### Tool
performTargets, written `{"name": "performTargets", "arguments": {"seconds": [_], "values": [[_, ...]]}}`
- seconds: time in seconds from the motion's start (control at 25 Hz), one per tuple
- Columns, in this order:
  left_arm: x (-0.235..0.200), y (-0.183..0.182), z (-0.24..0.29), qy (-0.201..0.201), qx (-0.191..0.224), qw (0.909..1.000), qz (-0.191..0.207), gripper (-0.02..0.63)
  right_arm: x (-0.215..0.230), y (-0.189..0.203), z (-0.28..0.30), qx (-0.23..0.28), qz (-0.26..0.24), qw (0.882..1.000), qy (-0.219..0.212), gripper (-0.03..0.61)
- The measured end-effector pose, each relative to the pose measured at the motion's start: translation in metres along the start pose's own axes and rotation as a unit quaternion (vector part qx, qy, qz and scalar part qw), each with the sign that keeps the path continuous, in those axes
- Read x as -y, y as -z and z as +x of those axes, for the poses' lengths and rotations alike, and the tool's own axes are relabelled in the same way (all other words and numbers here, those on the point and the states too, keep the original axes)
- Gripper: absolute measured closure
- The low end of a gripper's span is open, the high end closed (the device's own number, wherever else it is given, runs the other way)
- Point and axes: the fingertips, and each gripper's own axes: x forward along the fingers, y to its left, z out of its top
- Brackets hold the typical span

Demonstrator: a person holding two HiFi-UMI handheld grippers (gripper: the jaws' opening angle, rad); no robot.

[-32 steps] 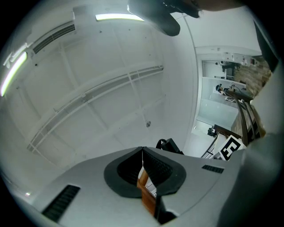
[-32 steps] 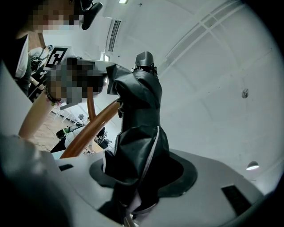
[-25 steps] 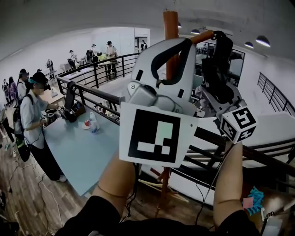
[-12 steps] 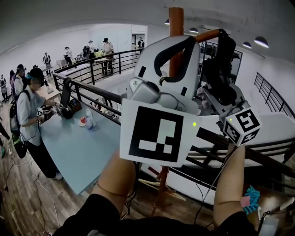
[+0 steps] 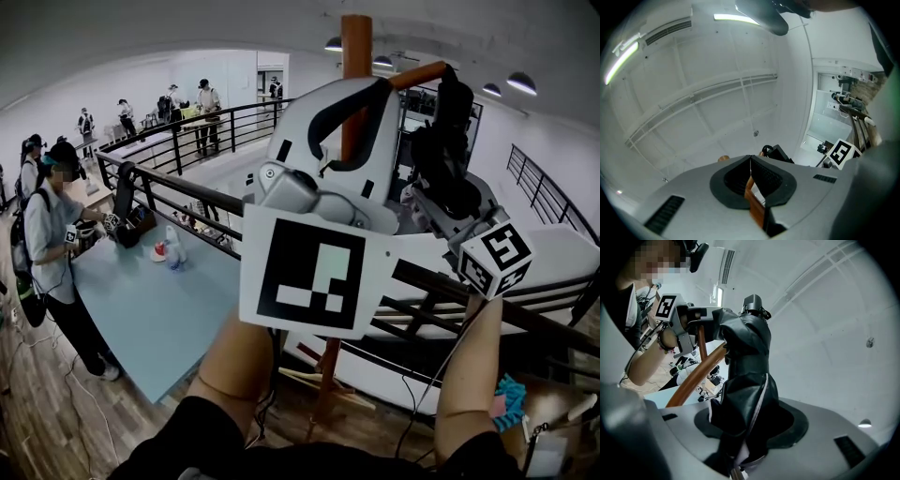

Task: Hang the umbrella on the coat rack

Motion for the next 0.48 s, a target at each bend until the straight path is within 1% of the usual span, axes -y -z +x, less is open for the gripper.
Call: {"name": "performTargets", "arguments": {"seconds": [0.16, 0.28, 0.4, 0.48], "values": [[0.003, 0.002, 0.001, 0.006, 0.007, 1.0, -0.002, 0.601, 0.004, 0.001, 0.0, -0.011, -0.01, 1.0, -0.005, 0.359], [0.002, 0.003, 0.0, 0.011, 0.009, 0.9999, -0.002, 0.6, 0.004, -0.001, 0.0, -0.014, -0.012, 1.0, -0.023, 0.359], [0.002, 0.004, -0.002, 0.013, 0.007, 0.9999, -0.005, 0.6, -0.001, -0.005, -0.003, -0.004, 0.009, 0.998, -0.064, 0.359], [0.0, 0.004, -0.001, 0.013, 0.006, 0.9999, -0.006, 0.601, -0.005, -0.01, -0.008, 0.009, 0.043, 0.993, -0.111, 0.359]]}}
